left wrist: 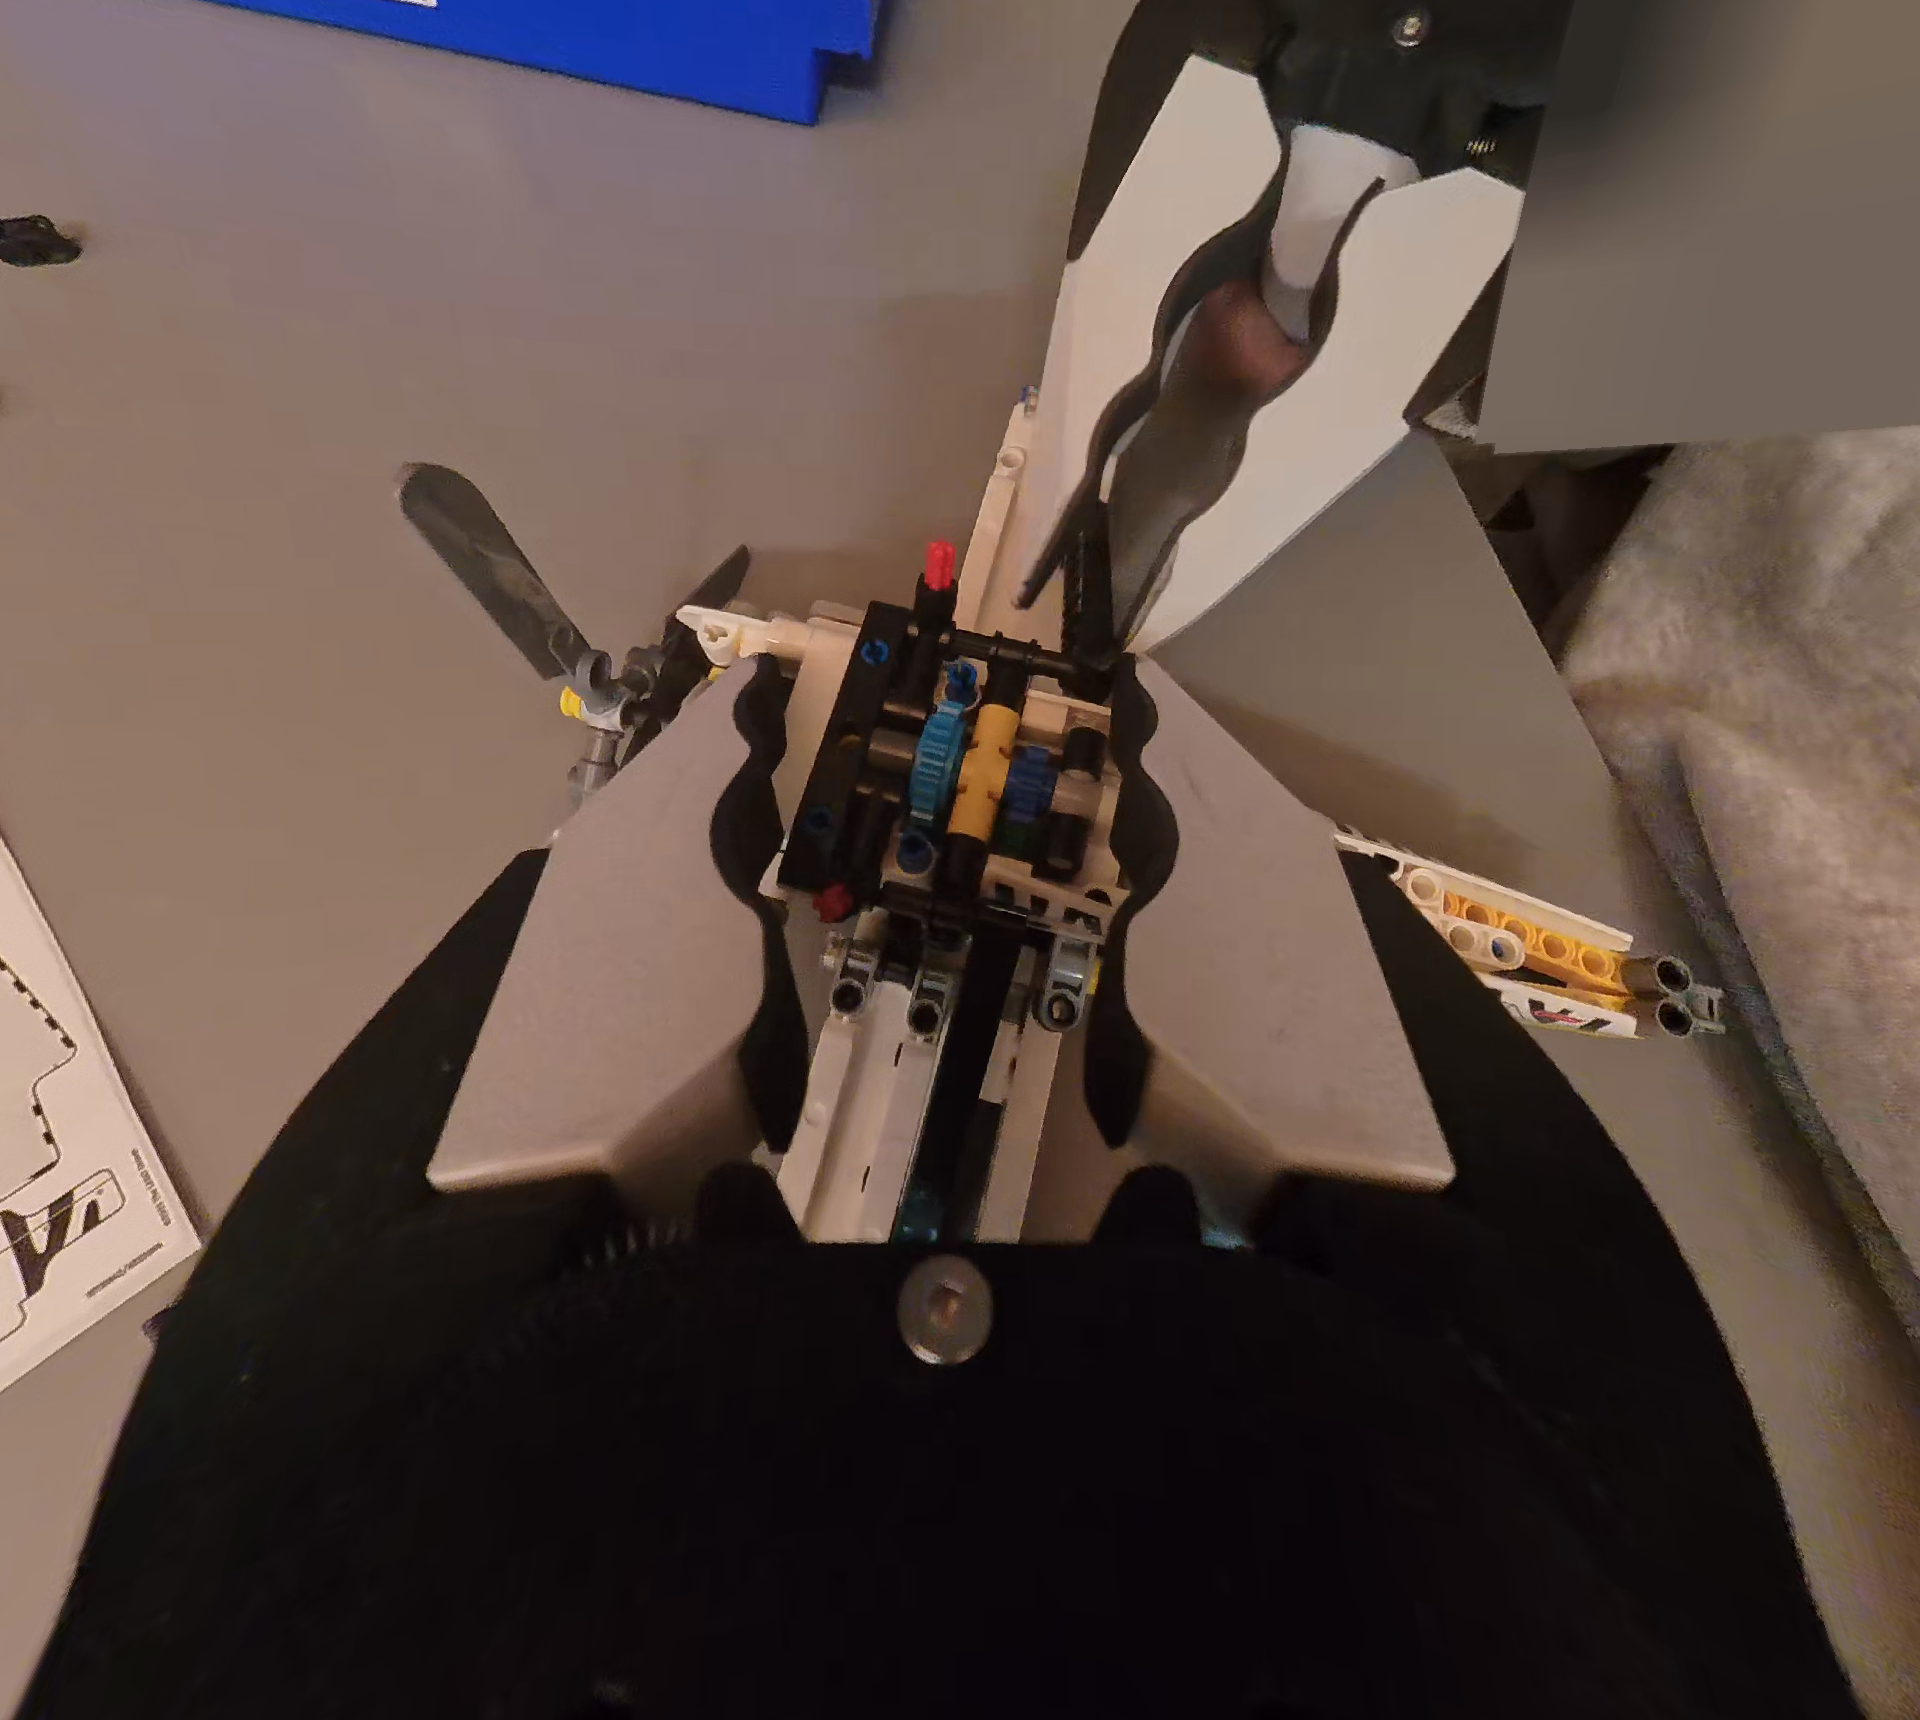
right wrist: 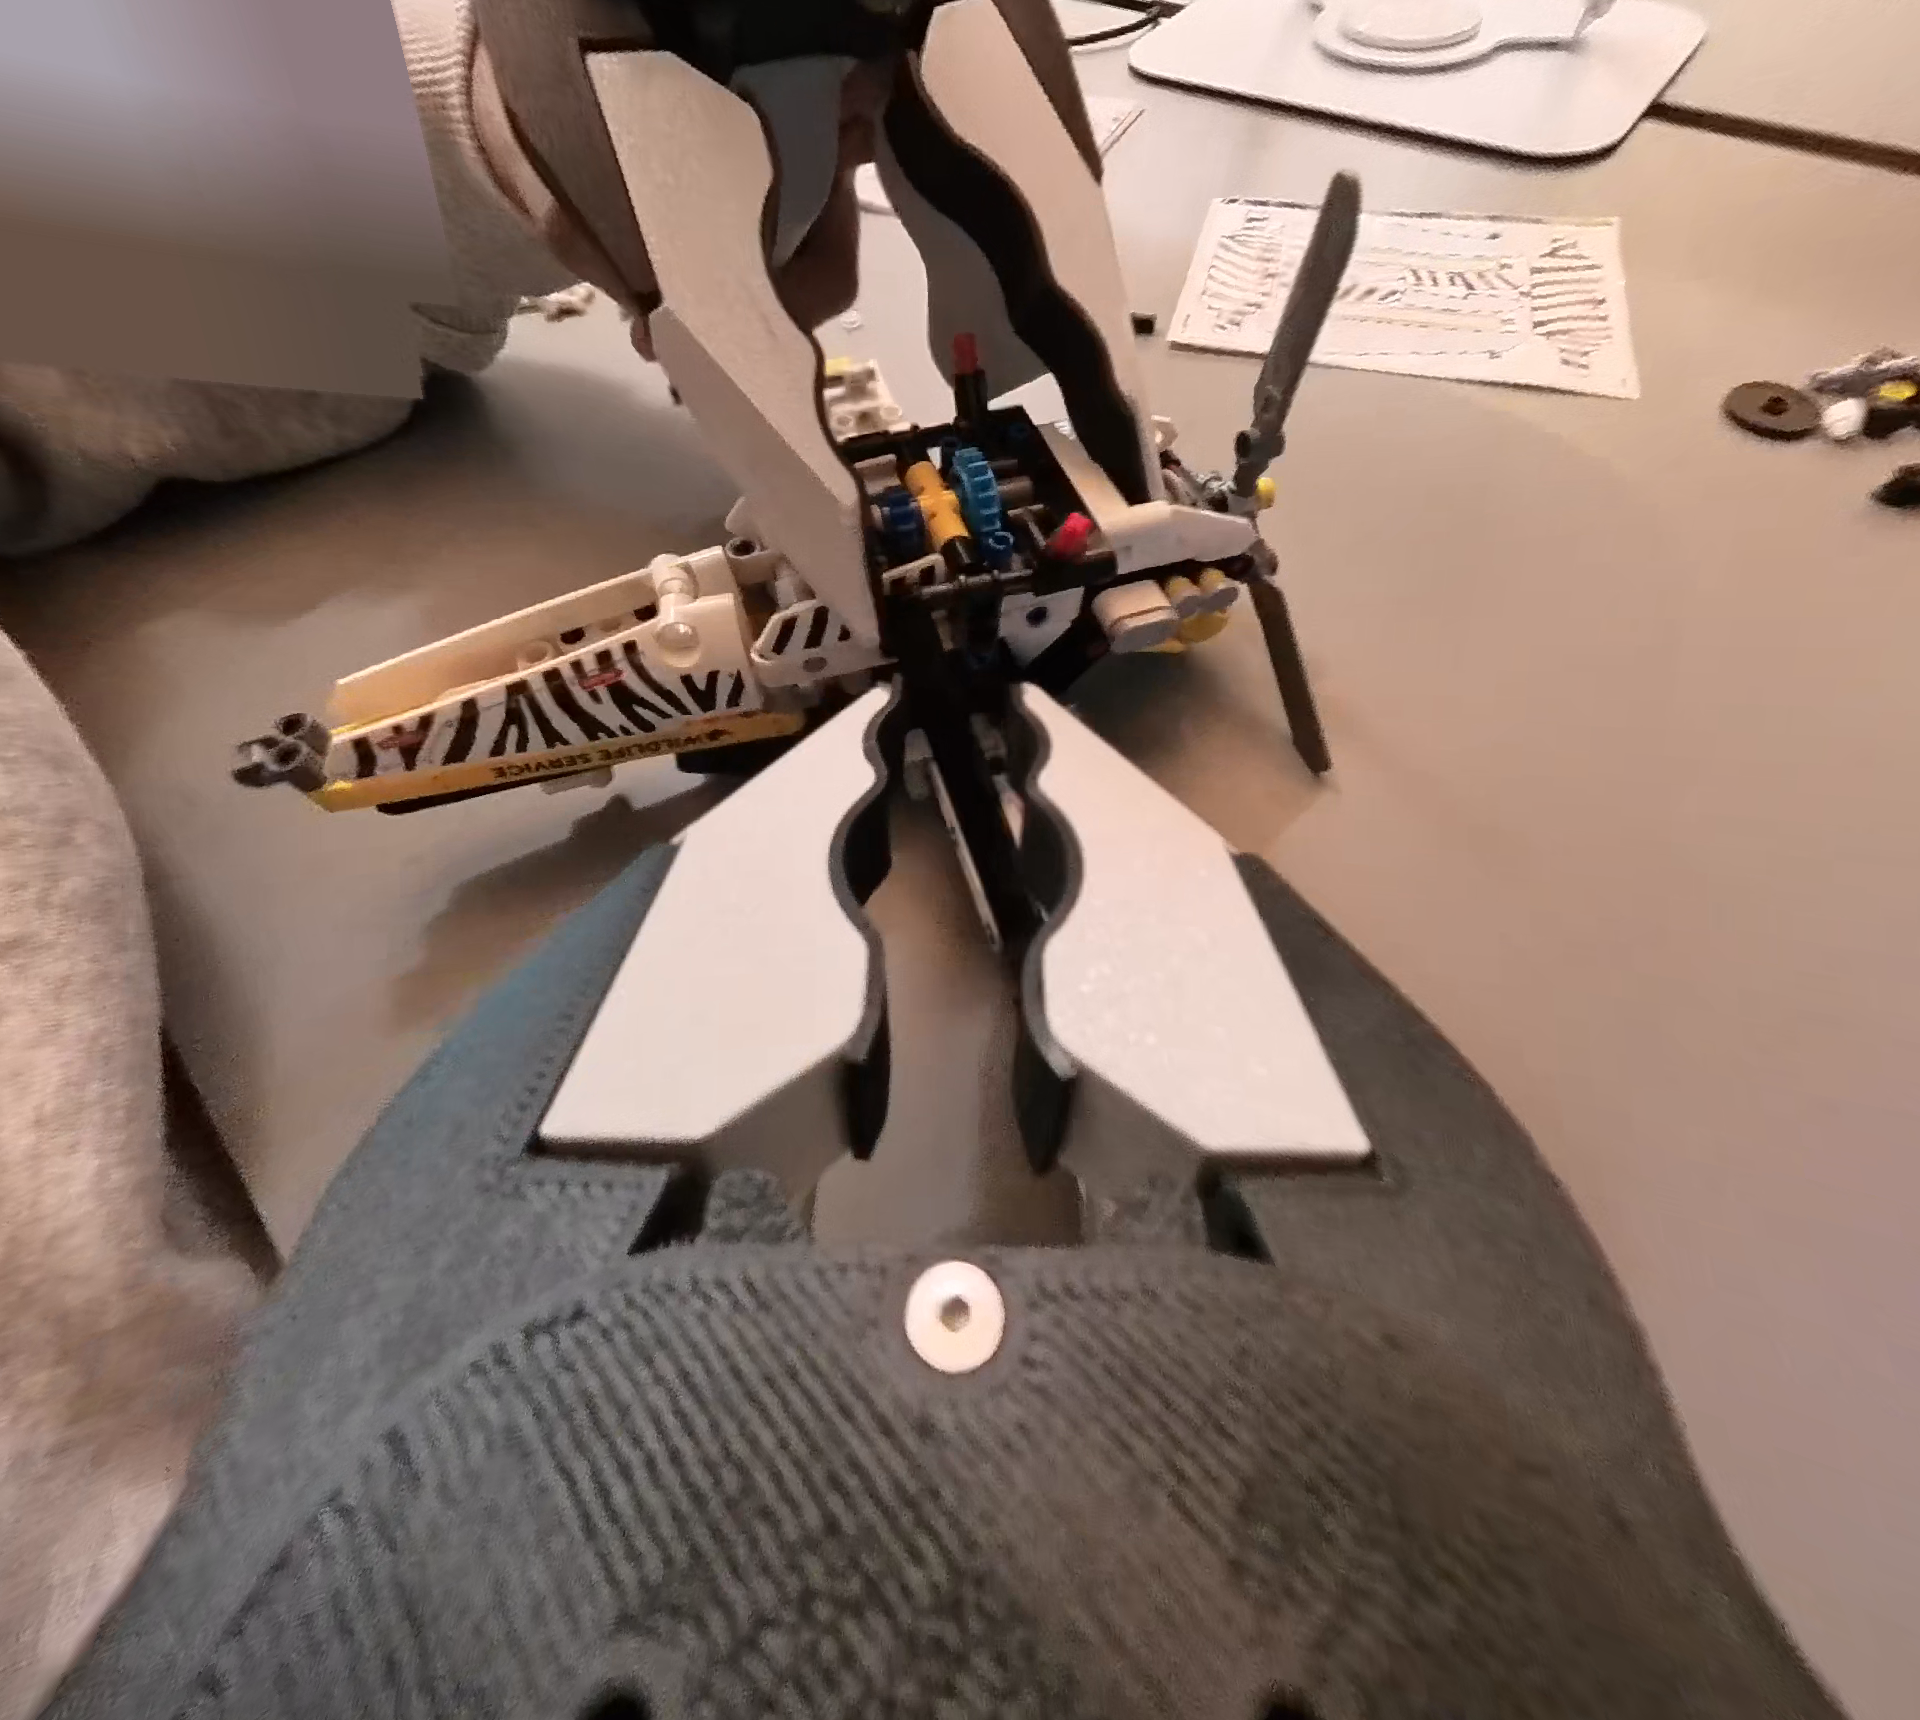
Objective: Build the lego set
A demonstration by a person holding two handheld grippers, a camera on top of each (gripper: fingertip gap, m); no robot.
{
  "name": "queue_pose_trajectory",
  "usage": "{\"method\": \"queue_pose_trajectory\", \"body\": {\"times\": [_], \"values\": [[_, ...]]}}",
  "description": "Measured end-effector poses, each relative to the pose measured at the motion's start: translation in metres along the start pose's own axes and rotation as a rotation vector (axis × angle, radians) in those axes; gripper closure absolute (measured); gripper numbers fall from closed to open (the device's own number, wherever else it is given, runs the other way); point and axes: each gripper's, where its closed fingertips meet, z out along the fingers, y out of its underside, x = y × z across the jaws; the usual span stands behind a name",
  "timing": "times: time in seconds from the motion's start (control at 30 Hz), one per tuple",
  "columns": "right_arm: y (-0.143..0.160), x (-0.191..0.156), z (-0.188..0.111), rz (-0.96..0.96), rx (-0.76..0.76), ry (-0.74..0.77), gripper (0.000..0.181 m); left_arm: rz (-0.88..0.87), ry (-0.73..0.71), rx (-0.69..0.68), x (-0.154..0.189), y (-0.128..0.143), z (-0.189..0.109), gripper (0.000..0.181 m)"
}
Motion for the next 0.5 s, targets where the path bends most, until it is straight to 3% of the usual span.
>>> {"method": "queue_pose_trajectory", "body": {"times": [0.17, 0.4, 0.5], "values": [[-0.0106, -0.0072, -0.0029, -0.175, 0.049, 0.051, 0.164, -0.015, 0.007, -0.004, -0.0001, -0.0001, -0.0003, 0.117], [-0.0072, -0.0064, 0.0037, -0.500, -0.030, 0.212, 0.172, -0.032, 0.015, -0.003, 0.0001, -0.0008, -0.0003, 0.117], [-0.0069, -0.0058, 0.0040, -0.531, -0.041, 0.226, 0.174, -0.021, 0.006, -0.006, 0.0000, -0.0006, -0.0001, 0.117]]}}
